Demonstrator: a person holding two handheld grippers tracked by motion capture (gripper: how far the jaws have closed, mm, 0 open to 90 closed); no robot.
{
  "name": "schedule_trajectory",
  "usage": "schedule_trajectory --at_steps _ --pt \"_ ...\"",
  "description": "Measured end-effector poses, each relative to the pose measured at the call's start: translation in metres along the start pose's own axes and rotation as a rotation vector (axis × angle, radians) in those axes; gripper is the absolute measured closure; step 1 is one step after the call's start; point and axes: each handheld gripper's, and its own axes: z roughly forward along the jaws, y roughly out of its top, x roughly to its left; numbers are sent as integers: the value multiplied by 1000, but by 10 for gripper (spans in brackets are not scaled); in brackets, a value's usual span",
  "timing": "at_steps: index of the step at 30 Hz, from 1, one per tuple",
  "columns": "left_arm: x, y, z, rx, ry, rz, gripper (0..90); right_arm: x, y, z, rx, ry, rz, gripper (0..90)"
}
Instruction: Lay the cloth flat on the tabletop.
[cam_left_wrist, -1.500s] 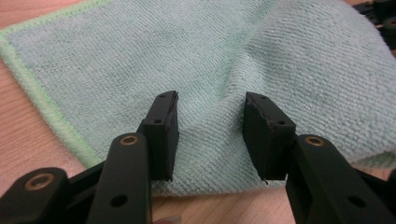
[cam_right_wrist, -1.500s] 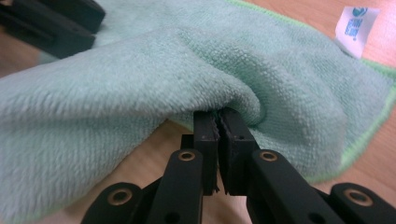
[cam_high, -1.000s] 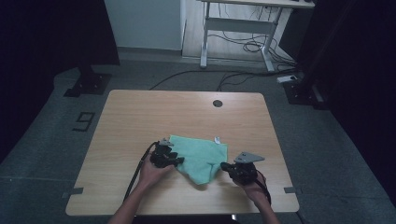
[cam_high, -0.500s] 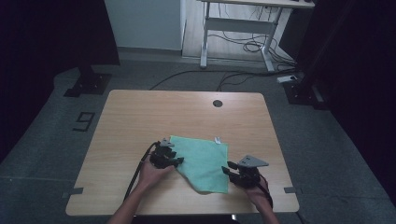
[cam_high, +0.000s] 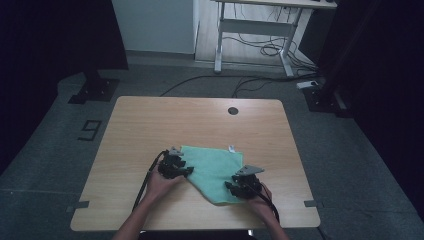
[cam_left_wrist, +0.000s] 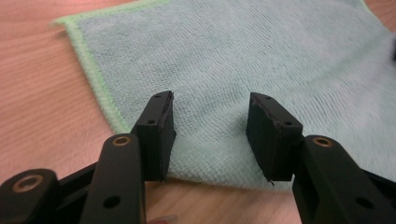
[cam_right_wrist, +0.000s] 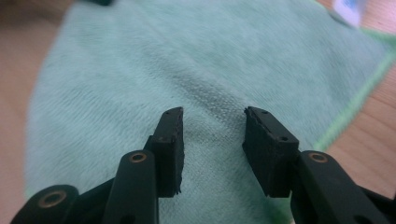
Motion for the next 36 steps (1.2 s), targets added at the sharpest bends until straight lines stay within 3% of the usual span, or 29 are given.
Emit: schedule_trajectory --at_steps 6,9,13,15,17,20,25,27,28,29,30,32,36 --pt "-2 -7 -6 5 -6 -2 516 -21 12 13 -6 -27 32 590" --pt "-1 -6 -9 -6 14 10 506 -18 19 15 -12 -55 22 562" --pt "10 0 -15 -46 36 -2 516 7 25 -2 -109 9 -23 558" --pt "12 1 -15 -47 43 -10 519 25 26 -6 -125 53 -63 542" --pt "18 4 -11 -36 56 -18 520 43 27 -5 -111 91 -118 517" --pt "21 3 -6 -20 66 -15 520 61 25 6 -58 107 -180 487" --pt "25 2 -4 -19 59 -24 520 65 22 21 11 47 -226 521" --pt "26 2 -4 -16 53 -31 520 63 22 23 20 48 -227 637" --pt "26 2 -4 -16 53 -31 520 63 22 23 20 48 -227 637" --pt "26 3 -4 -14 50 -30 520 62 22 23 24 55 -226 693" --pt "27 3 -4 -9 47 -26 520 59 24 21 20 88 -199 834" --pt "27 4 -4 -7 47 -28 521 54 27 18 7 131 -167 852" --pt "31 8 -2 -6 38 -41 520 31 39 8 -65 224 -46 857"
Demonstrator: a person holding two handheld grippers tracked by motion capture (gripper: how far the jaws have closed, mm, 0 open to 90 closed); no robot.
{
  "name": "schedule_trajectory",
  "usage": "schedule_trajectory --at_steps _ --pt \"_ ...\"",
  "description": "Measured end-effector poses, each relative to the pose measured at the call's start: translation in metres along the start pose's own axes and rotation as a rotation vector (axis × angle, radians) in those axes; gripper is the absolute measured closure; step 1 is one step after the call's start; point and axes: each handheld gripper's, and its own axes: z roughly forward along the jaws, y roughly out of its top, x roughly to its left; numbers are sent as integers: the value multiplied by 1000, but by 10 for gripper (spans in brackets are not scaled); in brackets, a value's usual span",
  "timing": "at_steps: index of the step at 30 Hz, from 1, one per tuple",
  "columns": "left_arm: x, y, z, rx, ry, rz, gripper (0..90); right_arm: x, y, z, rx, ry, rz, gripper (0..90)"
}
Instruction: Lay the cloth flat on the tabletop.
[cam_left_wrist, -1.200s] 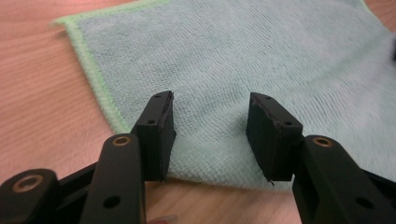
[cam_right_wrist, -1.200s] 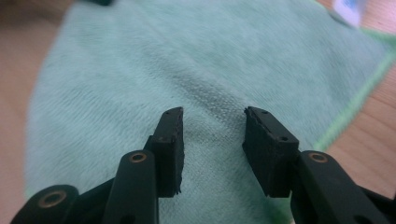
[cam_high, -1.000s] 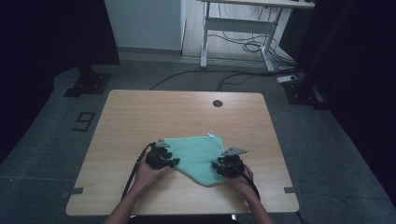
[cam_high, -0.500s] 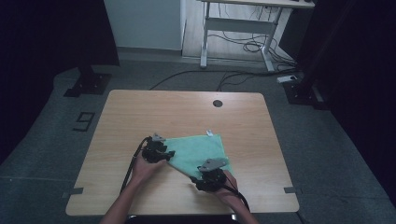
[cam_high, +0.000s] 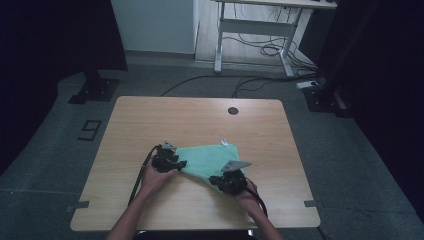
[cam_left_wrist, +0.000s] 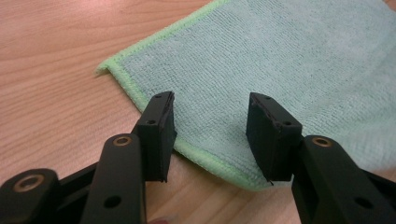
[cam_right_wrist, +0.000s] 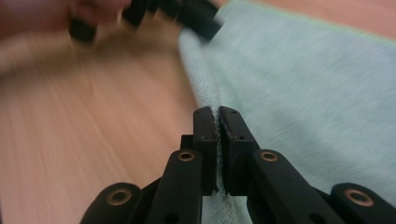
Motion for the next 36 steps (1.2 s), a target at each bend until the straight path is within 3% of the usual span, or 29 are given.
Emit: schedule_trajectory --at_steps 4,6,8,14,19,25,33,36 --pt "2 5 3 -3 -2 -13 511 -30 14 -6 -63 5 81 855" --pt "2 7 4 -4 9 -7 509 -42 17 -3 -61 -21 88 855" --pt "2 8 4 -5 12 -9 509 -55 18 2 -64 -12 130 855" --pt "5 9 4 0 29 -7 512 -75 13 10 -69 -60 173 855" --pt "5 8 7 4 31 -2 513 -82 7 13 -67 -84 189 848" --pt "4 9 7 8 35 6 513 -82 5 14 -49 -141 162 798" --pt "0 9 9 6 41 16 511 -92 -1 10 -55 -227 176 579" --pt "0 9 9 5 39 15 511 -92 -2 2 -69 -245 167 576"
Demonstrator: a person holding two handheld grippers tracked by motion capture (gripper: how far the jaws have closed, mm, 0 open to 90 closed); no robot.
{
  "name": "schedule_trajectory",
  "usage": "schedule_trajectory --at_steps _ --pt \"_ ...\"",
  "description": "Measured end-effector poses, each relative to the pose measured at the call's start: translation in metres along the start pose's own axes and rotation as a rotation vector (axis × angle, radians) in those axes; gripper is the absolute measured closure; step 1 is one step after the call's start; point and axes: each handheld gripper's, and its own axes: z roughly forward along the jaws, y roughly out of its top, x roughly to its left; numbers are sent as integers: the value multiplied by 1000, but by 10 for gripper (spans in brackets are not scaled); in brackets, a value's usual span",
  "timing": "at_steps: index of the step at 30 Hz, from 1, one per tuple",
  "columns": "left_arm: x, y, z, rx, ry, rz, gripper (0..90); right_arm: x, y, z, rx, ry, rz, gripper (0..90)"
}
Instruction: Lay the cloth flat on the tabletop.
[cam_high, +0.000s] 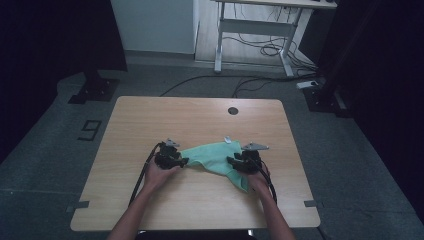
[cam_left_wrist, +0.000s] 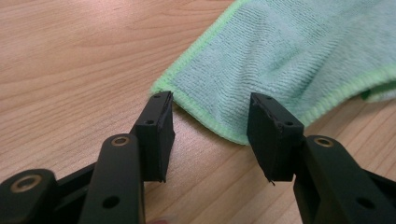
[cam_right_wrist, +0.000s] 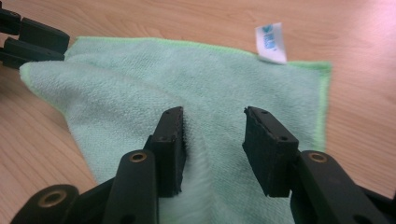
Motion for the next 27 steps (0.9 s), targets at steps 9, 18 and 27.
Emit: schedule_trajectory --at_steps 9,18,27 --pt "-14 12 -8 -78 -4 22 534 2 1 -9 1 -39 -56 594" --pt "-21 21 21 -2 -34 42 530 1 -4 -4 45 -68 -49 586" --pt "-19 19 21 -2 -44 26 525 38 15 -44 -66 59 -124 649"
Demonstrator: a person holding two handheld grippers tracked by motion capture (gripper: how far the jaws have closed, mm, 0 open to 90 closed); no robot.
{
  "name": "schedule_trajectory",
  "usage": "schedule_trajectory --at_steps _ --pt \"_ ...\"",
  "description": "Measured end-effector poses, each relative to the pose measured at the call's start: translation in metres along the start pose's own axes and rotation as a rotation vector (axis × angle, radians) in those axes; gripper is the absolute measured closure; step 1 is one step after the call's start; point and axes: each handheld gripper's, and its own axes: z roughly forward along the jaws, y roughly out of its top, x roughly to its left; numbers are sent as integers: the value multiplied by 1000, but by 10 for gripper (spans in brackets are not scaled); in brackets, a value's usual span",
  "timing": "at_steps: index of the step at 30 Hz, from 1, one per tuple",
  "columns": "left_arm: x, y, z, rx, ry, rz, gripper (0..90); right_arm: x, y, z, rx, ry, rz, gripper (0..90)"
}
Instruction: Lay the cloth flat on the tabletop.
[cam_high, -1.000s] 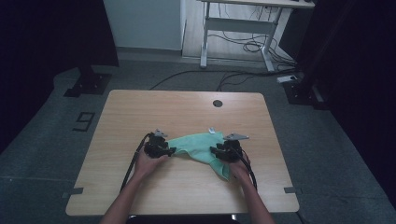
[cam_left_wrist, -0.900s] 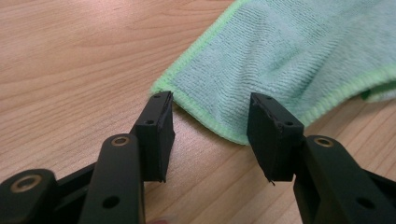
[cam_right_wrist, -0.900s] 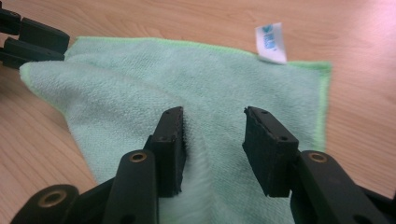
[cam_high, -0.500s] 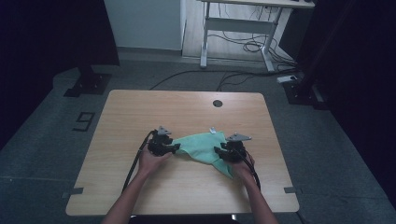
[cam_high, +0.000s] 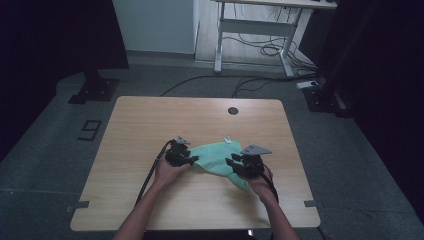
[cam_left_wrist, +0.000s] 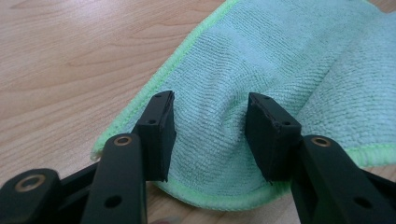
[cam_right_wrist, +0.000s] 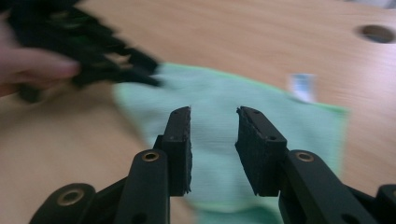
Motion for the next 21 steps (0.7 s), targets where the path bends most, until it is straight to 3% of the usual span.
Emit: schedule_trajectory --at_steps 3,6,10,16,21 --pt "-1 0 0 2 3 0 524 12 -1 4 25 29 -37 645" --pt "-1 0 -1 5 8 2 523 23 -10 23 94 29 -78 585" --pt "-1 -1 -2 9 7 6 523 20 -17 41 132 12 -69 558" --pt "0 -2 -2 5 -1 0 524 19 -22 52 165 2 -73 519" --pt "0 -2 -2 5 -3 -5 524 24 -27 56 185 -22 -138 522"
